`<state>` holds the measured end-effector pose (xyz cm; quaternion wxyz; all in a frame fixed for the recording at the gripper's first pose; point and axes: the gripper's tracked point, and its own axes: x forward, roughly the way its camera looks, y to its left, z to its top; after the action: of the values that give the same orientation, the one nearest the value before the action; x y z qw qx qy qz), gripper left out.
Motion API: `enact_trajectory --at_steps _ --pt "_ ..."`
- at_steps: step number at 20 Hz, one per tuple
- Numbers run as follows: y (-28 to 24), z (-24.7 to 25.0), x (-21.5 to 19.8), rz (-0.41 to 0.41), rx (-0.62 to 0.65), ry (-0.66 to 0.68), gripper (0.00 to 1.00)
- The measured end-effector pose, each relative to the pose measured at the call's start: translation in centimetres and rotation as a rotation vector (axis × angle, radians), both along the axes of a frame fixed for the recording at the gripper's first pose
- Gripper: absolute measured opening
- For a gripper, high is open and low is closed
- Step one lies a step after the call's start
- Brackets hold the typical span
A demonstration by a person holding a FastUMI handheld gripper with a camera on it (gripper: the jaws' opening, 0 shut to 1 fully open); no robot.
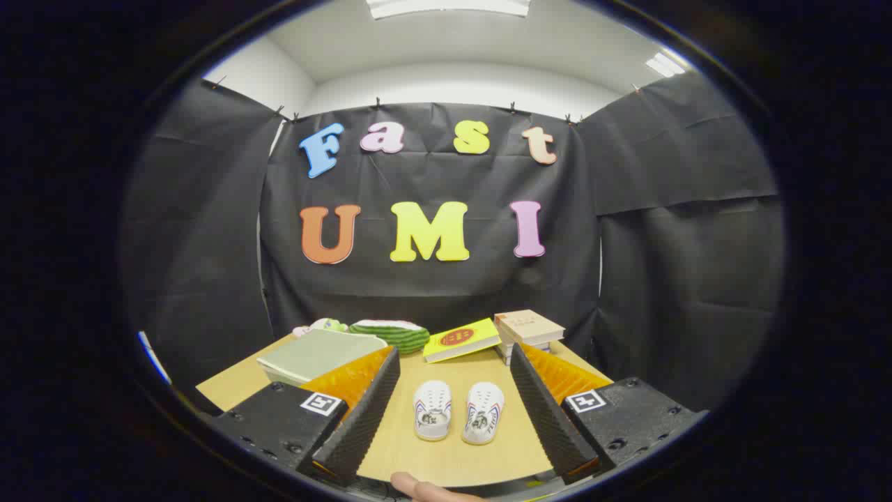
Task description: Open the storage box then place both shoes into the box .Put the left shoe in first, then the right shoe, with the right side of both shoes facing outward in a uniform manner.
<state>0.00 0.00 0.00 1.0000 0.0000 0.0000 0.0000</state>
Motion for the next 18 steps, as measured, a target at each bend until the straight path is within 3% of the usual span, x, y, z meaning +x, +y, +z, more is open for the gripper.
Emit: enact_trajectory --at_steps 12,18 --pt "0.1 -1.2 1.5 0.044 0.038 0.045 1.0" --pt "1.8 -2.0 5.4 0.108 0.091 0.07 1.0"
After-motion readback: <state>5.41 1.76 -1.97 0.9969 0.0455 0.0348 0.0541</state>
